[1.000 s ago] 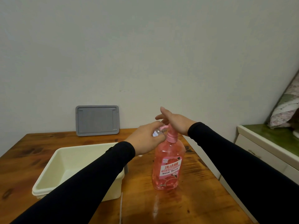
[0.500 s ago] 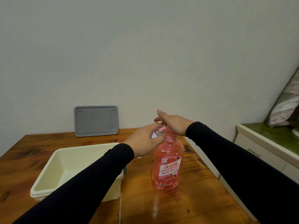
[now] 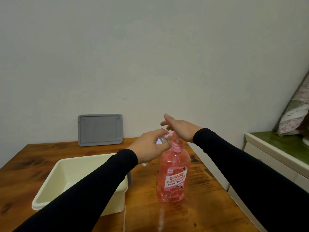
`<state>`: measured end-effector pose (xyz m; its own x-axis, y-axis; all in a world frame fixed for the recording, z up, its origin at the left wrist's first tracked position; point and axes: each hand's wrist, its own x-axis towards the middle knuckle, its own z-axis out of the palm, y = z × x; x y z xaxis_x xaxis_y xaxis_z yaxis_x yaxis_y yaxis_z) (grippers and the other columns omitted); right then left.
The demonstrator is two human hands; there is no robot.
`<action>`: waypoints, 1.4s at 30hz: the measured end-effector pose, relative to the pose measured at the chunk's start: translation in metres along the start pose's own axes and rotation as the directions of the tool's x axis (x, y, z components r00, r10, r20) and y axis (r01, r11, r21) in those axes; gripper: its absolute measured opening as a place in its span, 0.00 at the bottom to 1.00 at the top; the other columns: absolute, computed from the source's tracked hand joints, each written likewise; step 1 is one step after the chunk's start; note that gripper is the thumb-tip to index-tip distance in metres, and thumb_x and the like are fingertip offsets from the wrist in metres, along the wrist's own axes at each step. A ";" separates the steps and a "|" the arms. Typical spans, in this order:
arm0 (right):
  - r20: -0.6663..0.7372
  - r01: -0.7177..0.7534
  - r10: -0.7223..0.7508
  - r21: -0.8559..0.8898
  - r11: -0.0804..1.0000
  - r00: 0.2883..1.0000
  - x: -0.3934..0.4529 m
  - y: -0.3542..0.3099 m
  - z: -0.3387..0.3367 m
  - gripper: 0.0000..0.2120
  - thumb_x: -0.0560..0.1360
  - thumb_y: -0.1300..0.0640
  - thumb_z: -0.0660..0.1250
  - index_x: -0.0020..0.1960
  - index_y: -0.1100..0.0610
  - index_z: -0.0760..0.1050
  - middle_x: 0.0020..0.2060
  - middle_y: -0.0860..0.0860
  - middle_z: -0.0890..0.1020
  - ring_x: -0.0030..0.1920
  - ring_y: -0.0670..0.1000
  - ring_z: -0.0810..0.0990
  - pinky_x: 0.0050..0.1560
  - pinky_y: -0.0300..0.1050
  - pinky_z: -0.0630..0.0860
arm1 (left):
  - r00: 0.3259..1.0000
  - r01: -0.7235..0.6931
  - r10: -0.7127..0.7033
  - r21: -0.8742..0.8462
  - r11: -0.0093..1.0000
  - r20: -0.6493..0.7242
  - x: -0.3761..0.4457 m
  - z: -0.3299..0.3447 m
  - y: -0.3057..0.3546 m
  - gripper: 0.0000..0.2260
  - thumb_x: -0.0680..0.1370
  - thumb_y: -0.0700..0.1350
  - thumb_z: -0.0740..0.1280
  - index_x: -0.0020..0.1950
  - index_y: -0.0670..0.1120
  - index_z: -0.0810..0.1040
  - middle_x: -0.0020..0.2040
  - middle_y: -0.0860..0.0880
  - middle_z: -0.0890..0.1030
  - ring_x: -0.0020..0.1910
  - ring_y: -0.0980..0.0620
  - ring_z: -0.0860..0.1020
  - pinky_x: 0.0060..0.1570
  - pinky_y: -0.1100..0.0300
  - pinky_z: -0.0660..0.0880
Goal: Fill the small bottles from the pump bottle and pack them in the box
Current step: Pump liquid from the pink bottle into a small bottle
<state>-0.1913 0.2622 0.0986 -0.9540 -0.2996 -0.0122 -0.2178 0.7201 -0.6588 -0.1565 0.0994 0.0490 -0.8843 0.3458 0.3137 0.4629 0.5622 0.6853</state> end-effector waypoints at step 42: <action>-0.229 0.120 -0.160 -0.180 0.976 0.960 -0.024 -0.018 -0.004 0.34 0.80 0.38 0.37 0.68 0.54 0.72 0.57 0.57 0.79 0.56 0.52 0.75 0.52 0.43 0.62 | 0.998 0.060 -0.059 0.010 0.998 -0.018 -0.018 -0.009 -0.003 0.15 0.73 0.60 0.68 0.56 0.59 0.70 0.47 0.58 0.79 0.44 0.60 0.78 0.39 0.67 0.74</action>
<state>-0.1652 0.2590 0.1138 -0.9283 -0.2596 0.2663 -0.3641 0.7800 -0.5089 -0.1420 0.0847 0.0475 -0.9112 0.2983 0.2842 0.4101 0.5895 0.6959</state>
